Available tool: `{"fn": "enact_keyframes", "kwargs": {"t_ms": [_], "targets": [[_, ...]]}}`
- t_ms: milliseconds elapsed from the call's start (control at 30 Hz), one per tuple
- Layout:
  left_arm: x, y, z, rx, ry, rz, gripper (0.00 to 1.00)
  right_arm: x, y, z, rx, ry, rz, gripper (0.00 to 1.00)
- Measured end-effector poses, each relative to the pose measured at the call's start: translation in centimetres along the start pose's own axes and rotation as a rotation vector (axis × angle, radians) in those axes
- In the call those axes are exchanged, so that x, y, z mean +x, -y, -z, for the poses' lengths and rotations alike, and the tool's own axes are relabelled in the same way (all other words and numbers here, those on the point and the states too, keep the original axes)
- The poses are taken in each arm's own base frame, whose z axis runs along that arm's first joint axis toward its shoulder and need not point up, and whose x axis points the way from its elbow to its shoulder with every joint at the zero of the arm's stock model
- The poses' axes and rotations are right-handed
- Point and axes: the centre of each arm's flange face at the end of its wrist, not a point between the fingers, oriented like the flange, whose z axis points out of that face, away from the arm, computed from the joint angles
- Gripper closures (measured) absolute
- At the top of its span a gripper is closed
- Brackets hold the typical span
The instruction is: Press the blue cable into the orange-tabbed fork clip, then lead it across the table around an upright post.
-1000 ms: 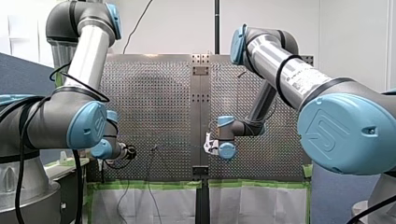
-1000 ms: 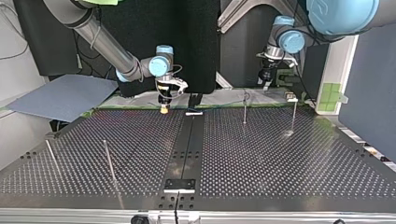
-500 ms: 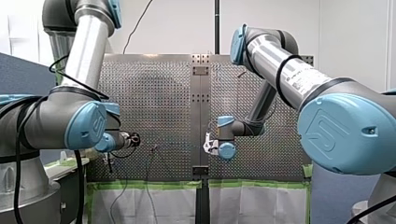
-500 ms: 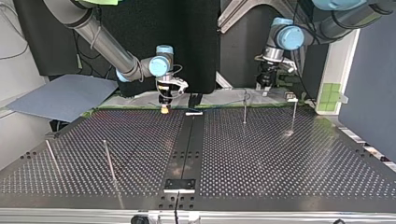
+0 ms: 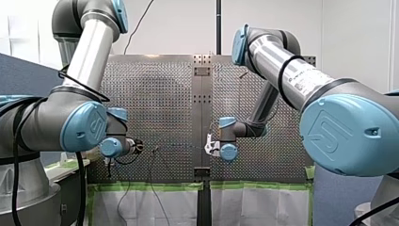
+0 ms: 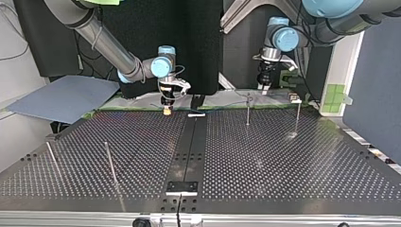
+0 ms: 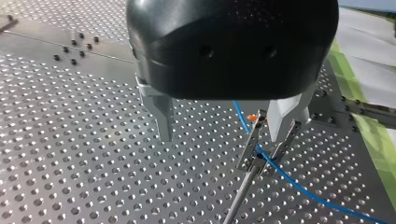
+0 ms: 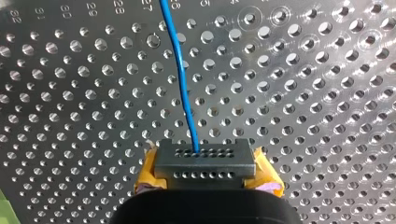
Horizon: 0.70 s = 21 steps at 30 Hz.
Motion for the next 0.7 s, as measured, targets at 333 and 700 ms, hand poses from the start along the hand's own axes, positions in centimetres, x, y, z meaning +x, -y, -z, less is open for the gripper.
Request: {"fn": "enact_keyframes", "kwargs": {"t_ms": [333,700], "targets": [[0.3,1.2,0.2,-0.011,0.002,-0.065,0.0,0.0,0.0,0.0,0.002,0.0,0.0,1.0],[2.5,1.9,-1.0,-0.001,0.007,-0.069,0.0,0.0,0.0,0.0,0.002,0.001,0.0,1.0]]}}
